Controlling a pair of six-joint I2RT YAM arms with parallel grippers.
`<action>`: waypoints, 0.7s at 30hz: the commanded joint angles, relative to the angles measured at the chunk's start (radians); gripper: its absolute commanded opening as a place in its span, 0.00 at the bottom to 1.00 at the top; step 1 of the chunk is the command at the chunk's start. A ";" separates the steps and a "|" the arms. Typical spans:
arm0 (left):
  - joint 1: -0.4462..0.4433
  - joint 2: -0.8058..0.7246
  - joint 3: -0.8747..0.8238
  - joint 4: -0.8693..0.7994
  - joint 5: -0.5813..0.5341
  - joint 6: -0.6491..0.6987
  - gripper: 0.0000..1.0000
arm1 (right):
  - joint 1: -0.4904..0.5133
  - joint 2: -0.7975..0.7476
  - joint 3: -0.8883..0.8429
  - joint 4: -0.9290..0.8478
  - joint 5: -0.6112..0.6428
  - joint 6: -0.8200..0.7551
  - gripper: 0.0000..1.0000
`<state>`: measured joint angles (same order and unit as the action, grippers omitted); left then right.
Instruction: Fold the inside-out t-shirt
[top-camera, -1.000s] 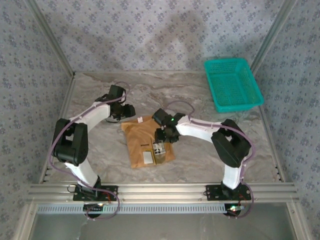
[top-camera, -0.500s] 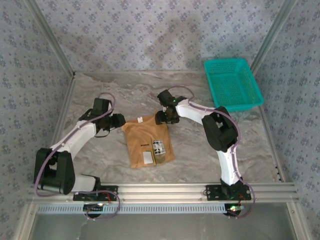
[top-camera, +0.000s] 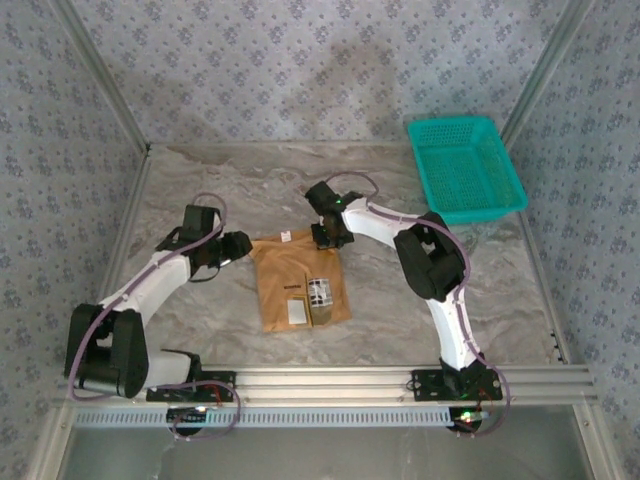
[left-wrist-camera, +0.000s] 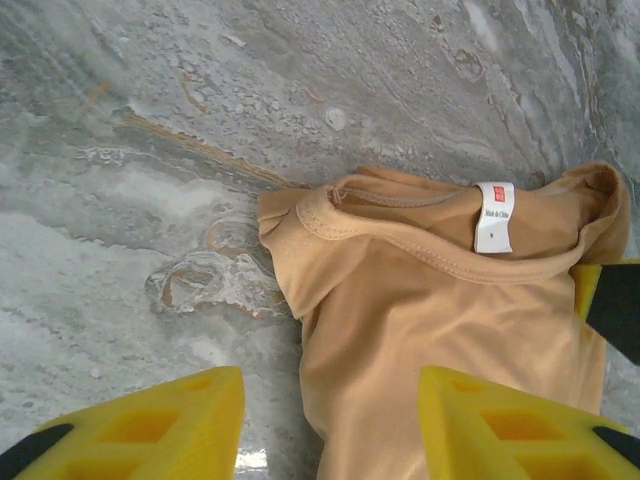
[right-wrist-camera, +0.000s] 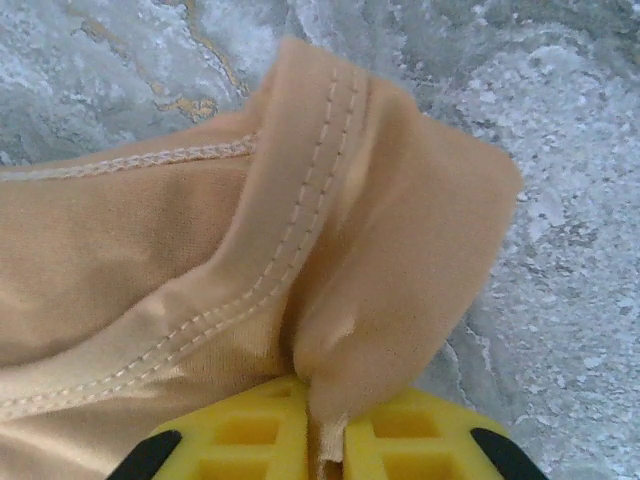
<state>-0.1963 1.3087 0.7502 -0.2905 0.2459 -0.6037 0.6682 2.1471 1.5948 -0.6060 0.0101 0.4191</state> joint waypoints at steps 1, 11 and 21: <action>0.005 0.046 -0.022 0.117 0.083 -0.046 0.53 | -0.027 -0.039 -0.089 0.033 -0.063 0.006 0.10; -0.008 0.273 0.020 0.360 0.165 -0.039 0.49 | -0.045 -0.056 -0.113 0.077 -0.123 -0.019 0.09; -0.087 0.470 0.119 0.393 0.154 -0.002 0.45 | -0.050 -0.056 -0.105 0.065 -0.138 -0.025 0.09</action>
<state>-0.2634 1.7458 0.8417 0.0811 0.3874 -0.6289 0.6201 2.0830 1.4834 -0.5186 -0.0990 0.4095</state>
